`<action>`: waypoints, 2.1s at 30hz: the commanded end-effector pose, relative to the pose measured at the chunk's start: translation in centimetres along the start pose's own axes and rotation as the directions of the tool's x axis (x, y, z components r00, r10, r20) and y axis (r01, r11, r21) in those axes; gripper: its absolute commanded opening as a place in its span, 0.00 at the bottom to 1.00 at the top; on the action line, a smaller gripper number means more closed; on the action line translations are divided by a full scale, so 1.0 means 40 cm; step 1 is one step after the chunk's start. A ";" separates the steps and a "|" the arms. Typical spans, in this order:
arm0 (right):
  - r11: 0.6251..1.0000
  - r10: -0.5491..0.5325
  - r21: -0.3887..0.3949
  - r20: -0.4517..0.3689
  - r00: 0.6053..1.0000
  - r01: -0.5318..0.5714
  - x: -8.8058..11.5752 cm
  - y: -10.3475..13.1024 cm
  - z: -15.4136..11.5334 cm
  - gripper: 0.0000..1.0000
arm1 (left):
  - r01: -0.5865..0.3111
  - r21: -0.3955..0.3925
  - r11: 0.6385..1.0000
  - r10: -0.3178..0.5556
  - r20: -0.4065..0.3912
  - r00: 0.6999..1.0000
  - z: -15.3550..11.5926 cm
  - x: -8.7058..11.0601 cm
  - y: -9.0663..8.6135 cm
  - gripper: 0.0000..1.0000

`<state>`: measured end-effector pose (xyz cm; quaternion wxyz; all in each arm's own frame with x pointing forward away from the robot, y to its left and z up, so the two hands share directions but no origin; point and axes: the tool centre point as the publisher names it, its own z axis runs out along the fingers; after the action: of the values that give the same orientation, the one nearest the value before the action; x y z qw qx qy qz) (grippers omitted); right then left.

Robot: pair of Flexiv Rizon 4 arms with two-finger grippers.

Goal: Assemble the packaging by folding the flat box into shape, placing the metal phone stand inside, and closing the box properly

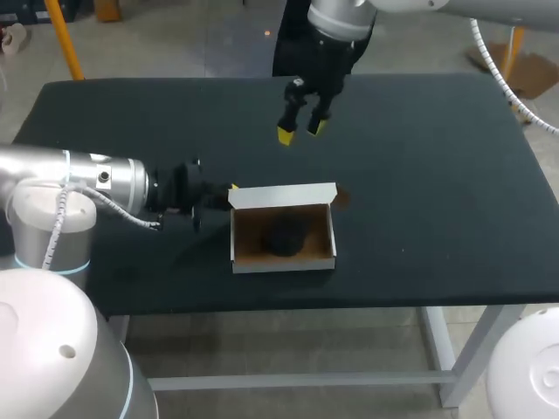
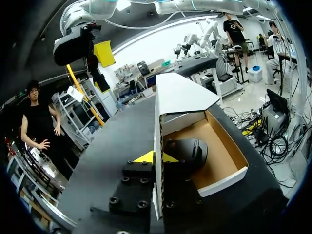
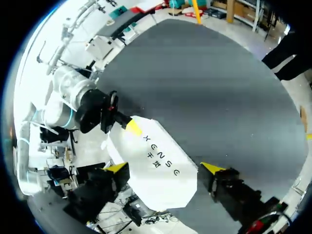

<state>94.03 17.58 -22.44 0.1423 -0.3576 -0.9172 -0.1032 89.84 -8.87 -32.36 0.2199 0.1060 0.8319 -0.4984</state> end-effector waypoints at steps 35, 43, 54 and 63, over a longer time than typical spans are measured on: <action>0.825 0.562 0.123 -0.079 0.823 -0.551 -0.006 -0.111 0.055 1.00 | -0.132 -0.048 0.990 0.135 0.049 0.990 0.003 0.075 0.027 0.00; 0.701 0.713 0.064 -0.038 0.700 -0.711 0.009 -0.167 0.063 1.00 | -0.142 -0.054 0.988 0.145 0.055 0.988 0.003 0.082 0.030 0.00; 0.701 0.713 0.064 -0.038 0.700 -0.711 0.009 -0.167 0.063 1.00 | -0.155 -0.045 0.987 0.157 0.060 0.986 0.005 0.090 0.032 0.00; 0.599 0.789 0.176 0.035 0.613 -0.781 0.025 -0.172 0.111 1.00 | -0.178 -0.051 0.983 0.181 0.064 0.981 0.007 0.093 0.029 0.00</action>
<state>86.98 13.70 -26.64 0.2180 -0.7091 -0.6703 0.0159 87.53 -8.74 -34.60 0.2923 0.1590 0.8225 -0.4612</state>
